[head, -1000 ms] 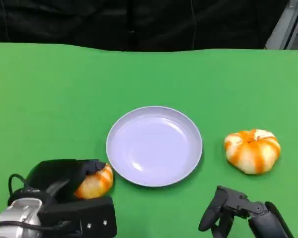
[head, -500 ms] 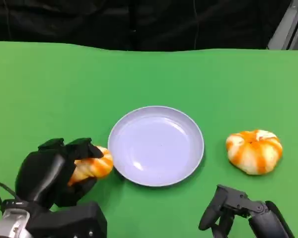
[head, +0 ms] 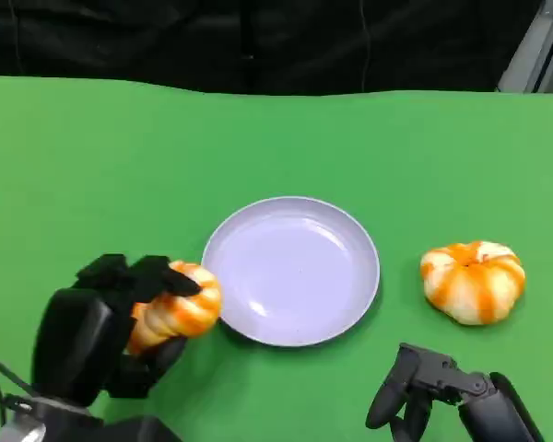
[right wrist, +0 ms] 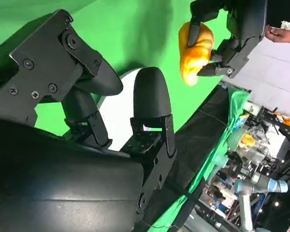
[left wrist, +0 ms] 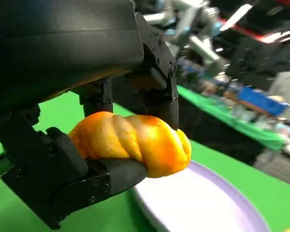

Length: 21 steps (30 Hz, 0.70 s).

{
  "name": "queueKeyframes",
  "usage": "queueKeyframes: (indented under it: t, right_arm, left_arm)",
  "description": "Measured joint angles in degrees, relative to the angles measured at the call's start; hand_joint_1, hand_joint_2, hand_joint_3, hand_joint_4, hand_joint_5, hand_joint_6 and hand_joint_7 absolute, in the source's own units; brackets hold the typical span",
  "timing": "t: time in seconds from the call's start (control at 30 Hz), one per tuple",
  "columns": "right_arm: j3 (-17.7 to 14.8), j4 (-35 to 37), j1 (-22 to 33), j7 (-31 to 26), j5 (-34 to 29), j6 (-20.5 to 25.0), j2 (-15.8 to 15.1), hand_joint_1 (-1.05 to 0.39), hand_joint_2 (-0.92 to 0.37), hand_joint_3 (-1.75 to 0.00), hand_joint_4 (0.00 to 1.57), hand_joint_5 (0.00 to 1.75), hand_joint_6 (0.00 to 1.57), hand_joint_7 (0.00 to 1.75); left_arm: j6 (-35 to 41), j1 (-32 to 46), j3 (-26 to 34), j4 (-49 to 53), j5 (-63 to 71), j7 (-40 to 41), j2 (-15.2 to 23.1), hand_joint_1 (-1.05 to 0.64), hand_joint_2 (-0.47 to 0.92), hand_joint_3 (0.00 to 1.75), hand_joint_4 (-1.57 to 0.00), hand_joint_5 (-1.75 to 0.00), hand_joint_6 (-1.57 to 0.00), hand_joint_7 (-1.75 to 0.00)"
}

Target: Grasp the bread from the table and place it into the plate.

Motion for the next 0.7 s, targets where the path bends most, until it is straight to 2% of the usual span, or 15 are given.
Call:
queueKeyframes:
  t: [0.27, 0.37, 0.47, 0.57, 0.6, 0.7]
  right_arm:
    - [-0.2, 0.0, 0.8, -0.1, 0.2, -0.5, -0.2, -0.01, -0.33, -1.38, 0.82, 1.75, 0.73, 1.39]
    - [-0.3, 0.0, 1.4, -0.2, 0.4, -0.6, -0.2, -0.04, -0.37, -1.34, 0.8, 1.74, 0.72, 1.41]
    - [-0.2, 0.0, 1.7, -0.2, 0.3, -1.0, -0.2, -0.05, -0.36, -1.35, 0.81, 1.74, 0.72, 1.4]
    - [-0.2, 0.0, 1.8, -0.2, 0.2, -1.3, -0.3, -0.04, -0.34, -1.38, 0.81, 1.74, 0.73, 1.39]
    - [-0.2, 0.1, 1.9, -0.2, 0.2, -1.4, -0.4, -0.04, -0.34, -1.38, 0.81, 1.74, 0.73, 1.39]
    - [0.1, 0.1, 1.9, -0.5, -0.1, -1.5, -0.4, -0.05, -0.34, -1.39, 0.82, 1.74, 0.74, 1.39]
  left_arm:
    - [-3.4, -4.4, -1.6, 1.1, 2.9, 3.8, -1.3, -0.13, 0.21, 1.59, -0.91, -1.75, -0.83, -1.46]
    - [-3.9, -6.4, -2.0, 1.7, 3.0, 3.8, -1.6, -0.12, 0.1, 1.72, -0.93, -1.71, -0.85, -1.46]
    - [-3.1, -8.9, -2.4, 2.0, 2.9, 3.1, -3.1, -0.12, 0.09, 1.72, -0.92, -1.74, -0.86, -1.46]
    - [-0.9, -10.6, -3.2, 2.0, 2.8, 1.2, -5.0, -0.11, 0.14, 1.64, -0.92, -1.75, -0.84, -1.48]
    - [-0.1, -11.1, -3.7, 2.1, 2.8, 0.4, -5.8, -0.11, 0.17, 1.56, -0.92, -1.75, -0.83, -1.53]
    - [2.1, -12.4, -5.0, 2.6, 2.8, -1.7, -8.0, -0.11, 0.17, 1.48, -0.93, -1.75, -0.81, -1.57]
